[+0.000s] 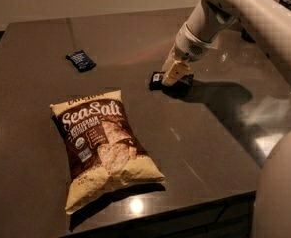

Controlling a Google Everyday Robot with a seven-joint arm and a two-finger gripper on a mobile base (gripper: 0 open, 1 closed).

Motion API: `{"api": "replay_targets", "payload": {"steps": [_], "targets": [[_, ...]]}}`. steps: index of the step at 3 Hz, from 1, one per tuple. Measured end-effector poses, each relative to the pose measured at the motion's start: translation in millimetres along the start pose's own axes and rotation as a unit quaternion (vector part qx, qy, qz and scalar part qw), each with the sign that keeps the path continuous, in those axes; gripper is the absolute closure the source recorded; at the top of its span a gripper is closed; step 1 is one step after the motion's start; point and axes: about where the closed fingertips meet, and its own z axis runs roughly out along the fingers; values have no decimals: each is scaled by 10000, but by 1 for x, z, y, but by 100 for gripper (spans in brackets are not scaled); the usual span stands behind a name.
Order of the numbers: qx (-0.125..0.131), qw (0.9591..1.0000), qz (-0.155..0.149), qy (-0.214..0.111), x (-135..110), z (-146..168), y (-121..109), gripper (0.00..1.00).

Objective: Move rxbar chocolate near brown chip bag

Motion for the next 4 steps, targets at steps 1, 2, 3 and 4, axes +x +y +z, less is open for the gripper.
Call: {"api": "replay_targets", "payload": {"steps": [1, 2, 3, 4], "targets": [[-295, 9976, -598, -162, -33, 6, 54, 100], [-562, 9924, -1037, -354, -60, 6, 86, 97], [-721, 9894, -1184, -441, -70, 2, 97, 67], [-709, 9894, -1183, -444, -71, 4, 96, 44]]}}
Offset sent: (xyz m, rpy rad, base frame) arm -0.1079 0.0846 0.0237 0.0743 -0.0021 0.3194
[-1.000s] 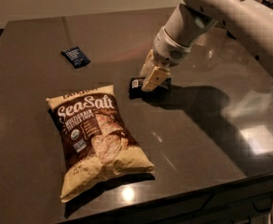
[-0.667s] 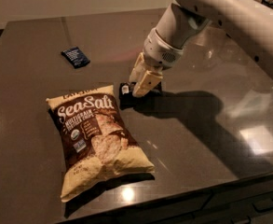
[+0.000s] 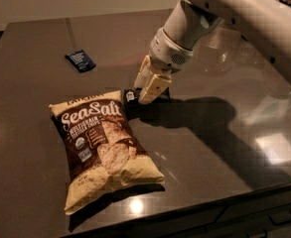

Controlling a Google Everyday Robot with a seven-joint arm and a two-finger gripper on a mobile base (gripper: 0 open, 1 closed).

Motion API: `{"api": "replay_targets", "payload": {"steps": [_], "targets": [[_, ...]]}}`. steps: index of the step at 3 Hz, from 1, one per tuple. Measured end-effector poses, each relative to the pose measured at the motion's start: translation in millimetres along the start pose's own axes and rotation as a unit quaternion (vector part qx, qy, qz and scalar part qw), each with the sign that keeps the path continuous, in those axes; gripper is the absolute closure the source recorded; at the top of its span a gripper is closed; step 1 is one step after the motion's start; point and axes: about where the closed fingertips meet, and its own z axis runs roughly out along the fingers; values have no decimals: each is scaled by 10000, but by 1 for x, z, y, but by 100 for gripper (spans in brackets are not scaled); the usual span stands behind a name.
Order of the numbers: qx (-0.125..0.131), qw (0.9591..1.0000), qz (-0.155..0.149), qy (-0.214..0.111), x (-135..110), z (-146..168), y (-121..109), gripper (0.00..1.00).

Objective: Move rxbar chocolate near brown chip bag

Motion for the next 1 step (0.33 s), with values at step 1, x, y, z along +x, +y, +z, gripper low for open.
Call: {"api": "replay_targets", "payload": {"steps": [1], "targets": [[2, 10000, -8, -7, -1, 2, -1, 20]]}}
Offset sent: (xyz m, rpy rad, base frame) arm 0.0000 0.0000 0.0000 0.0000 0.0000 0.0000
